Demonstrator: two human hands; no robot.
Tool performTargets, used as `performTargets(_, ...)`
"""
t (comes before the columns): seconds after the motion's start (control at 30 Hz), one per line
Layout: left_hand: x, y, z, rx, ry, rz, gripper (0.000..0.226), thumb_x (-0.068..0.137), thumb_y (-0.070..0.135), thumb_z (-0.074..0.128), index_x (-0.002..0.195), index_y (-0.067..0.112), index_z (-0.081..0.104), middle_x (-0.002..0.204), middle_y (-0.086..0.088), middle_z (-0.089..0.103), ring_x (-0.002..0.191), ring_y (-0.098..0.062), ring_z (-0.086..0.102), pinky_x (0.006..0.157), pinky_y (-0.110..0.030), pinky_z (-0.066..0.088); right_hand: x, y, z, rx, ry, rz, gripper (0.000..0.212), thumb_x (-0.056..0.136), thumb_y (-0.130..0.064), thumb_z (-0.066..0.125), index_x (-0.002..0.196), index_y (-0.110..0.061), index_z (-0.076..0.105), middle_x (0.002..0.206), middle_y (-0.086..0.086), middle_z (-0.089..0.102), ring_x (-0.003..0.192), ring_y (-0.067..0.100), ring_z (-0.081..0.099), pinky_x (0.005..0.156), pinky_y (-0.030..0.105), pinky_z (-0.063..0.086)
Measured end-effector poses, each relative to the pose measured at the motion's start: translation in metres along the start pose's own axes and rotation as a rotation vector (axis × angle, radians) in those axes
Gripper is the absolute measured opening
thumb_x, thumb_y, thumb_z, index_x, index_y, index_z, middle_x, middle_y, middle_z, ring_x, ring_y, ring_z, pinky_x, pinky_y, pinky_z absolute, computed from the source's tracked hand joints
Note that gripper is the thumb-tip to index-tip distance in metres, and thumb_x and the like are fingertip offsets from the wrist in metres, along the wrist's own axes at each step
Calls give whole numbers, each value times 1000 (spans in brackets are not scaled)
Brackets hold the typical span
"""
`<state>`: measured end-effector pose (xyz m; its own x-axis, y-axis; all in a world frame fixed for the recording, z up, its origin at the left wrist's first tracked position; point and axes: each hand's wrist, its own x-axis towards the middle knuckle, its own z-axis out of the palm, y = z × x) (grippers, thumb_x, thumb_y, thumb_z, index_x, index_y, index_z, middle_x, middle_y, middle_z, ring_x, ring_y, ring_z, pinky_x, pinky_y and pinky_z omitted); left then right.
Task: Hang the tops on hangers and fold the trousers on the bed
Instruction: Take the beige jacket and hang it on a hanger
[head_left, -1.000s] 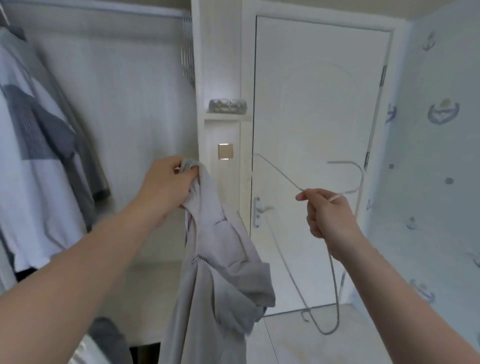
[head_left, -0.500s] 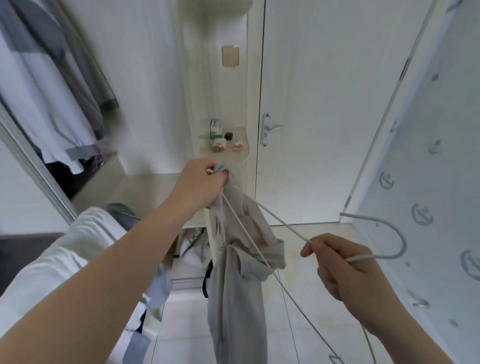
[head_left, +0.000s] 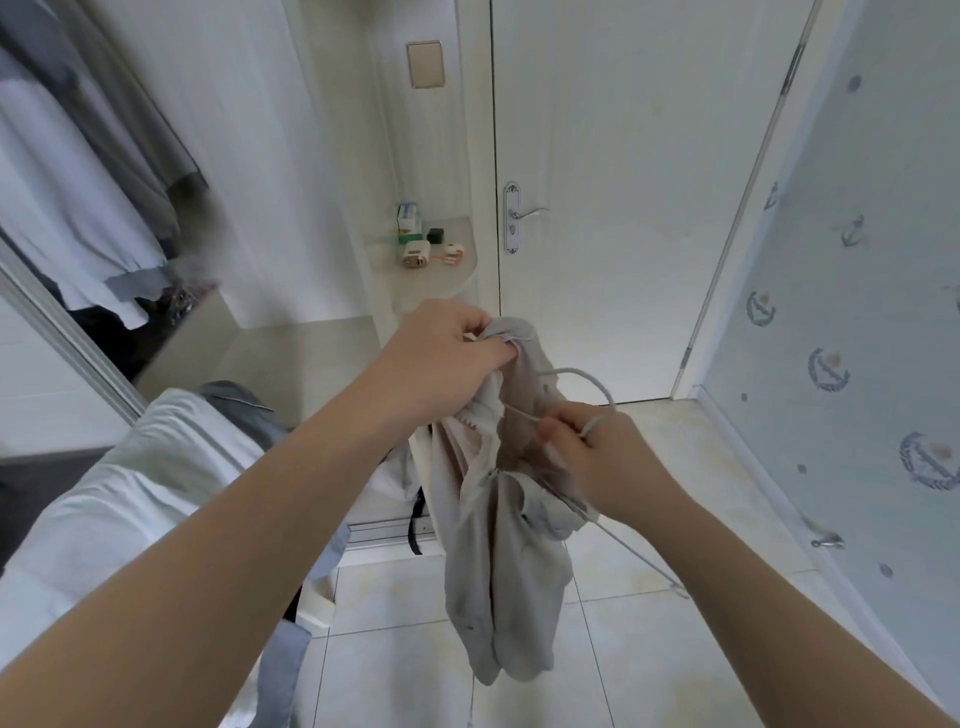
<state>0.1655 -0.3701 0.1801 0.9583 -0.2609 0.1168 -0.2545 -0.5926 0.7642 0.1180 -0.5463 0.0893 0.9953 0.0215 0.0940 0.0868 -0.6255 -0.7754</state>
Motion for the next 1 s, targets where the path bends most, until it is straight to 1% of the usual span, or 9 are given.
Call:
performTargets(0.17,-7,-1,1,-231,-93,-149,21,92,24,71,94,3,73,65,-3,69,56,-15,69,51,-25,54,-2,5,-11,251,210,-169,25,96,-30,55,75,-24,67,64,-6,62,57,2,50,53,12,37)
performTargets(0.33,-7,0,9,-344,-152,-147,15,94,14,68,94,0,73,65,-6,71,60,-21,73,51,-29,57,9,14,12,200,-6,-49,31,99,-18,56,72,-30,68,65,-14,63,61,3,56,61,23,43)
performTargets(0.53,-10,-13,16,-340,-273,-254,17,97,13,66,98,-1,74,84,-15,77,72,-23,76,58,-29,60,2,16,22,581,-22,-78,27,95,-24,57,74,-29,75,54,-17,54,48,-1,45,48,9,33)
performTargets(0.6,-11,-15,15,-225,-309,-179,20,96,26,67,99,10,77,87,-11,77,74,-20,75,58,-28,60,1,15,20,685,-50,-70,26,93,-26,58,73,-26,74,51,-13,42,45,4,33,43,16,27)
performTargets(0.67,-11,-21,6,111,-178,49,29,90,56,62,99,31,76,76,7,72,68,-10,68,54,-26,53,0,14,11,731,-73,-79,27,93,-24,57,72,-23,74,49,-8,34,43,9,26,42,19,23)
performTargets(0.73,-11,-28,-10,520,-25,306,46,83,77,43,106,45,67,77,17,62,78,-2,56,67,-28,45,1,13,-1,736,-92,-110,25,94,-25,57,77,-18,76,47,-6,32,42,10,23,42,18,21)
performTargets(0.83,-11,-35,-24,839,-196,409,47,94,69,26,112,42,60,93,19,57,97,-12,56,87,-36,39,4,8,-15,633,-107,-184,25,93,-28,59,83,-13,77,46,-5,31,42,12,23,43,20,22)
performTargets(0.93,-15,-44,-18,858,-284,376,34,99,56,25,90,33,48,68,14,45,79,-21,61,72,-37,43,10,4,-22,529,-64,-193,39,89,-32,55,83,3,70,48,3,33,44,12,28,45,21,25)
performTargets(1.0,-24,-48,-5,796,-261,382,31,102,50,31,90,28,49,70,10,52,77,-24,60,70,-39,44,13,1,-21,542,-32,-195,35,91,-25,47,74,-1,66,49,5,35,44,13,29,45,21,26)
